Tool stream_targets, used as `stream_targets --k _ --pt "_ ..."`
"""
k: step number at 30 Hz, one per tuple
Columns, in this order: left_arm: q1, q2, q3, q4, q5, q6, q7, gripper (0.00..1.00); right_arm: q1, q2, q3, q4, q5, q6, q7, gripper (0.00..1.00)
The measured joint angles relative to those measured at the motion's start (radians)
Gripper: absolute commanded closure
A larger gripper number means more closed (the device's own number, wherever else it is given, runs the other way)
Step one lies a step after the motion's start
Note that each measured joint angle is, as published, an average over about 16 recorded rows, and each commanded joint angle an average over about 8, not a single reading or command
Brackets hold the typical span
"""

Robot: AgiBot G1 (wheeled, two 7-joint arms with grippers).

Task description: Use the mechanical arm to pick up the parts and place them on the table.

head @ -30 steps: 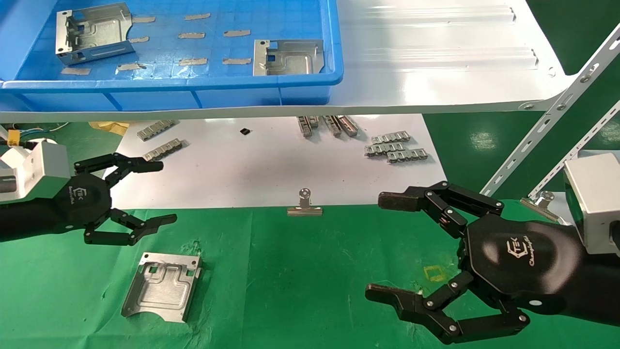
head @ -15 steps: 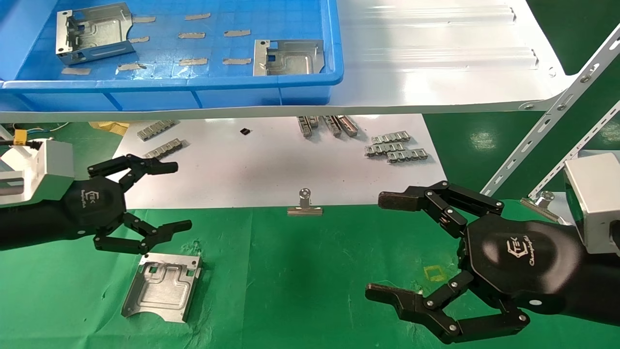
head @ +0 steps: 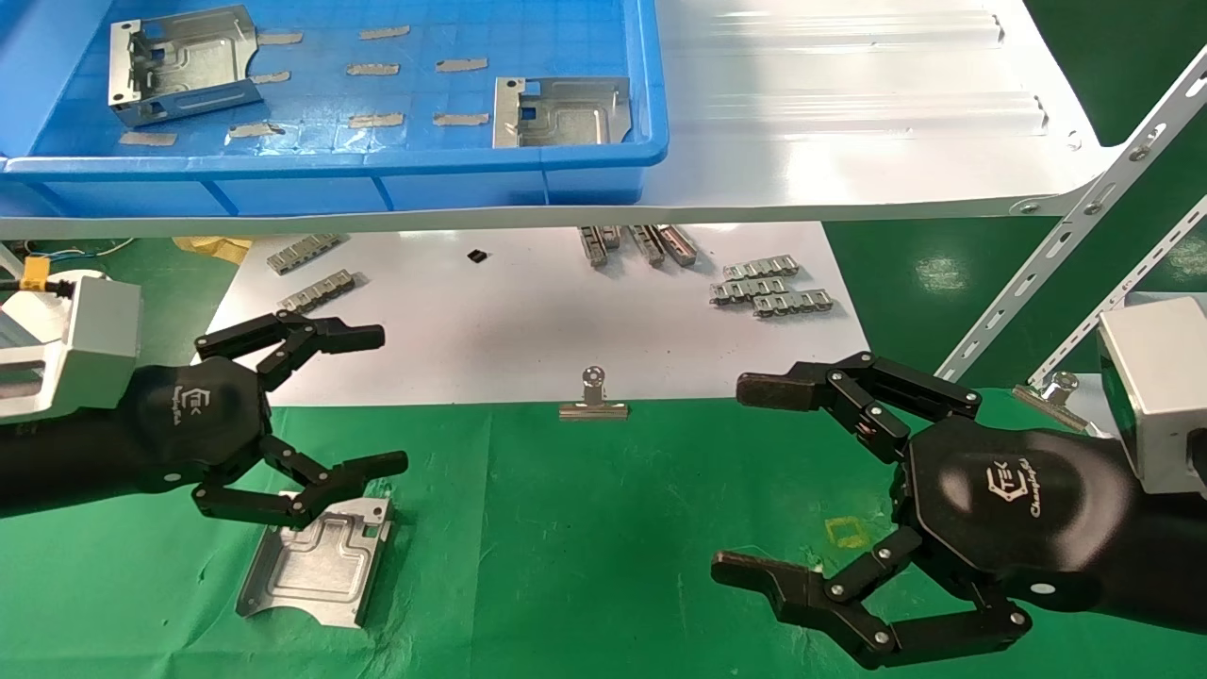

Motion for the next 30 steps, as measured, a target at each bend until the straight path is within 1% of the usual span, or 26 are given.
stream_targets --k 30 --pt "0.293 -0.071 -0.296 -0.526 -0.058 -0.05 -0.352 0.0 0.0 0.0 0.0 0.0 0.0 0.0 0.0 0.0"
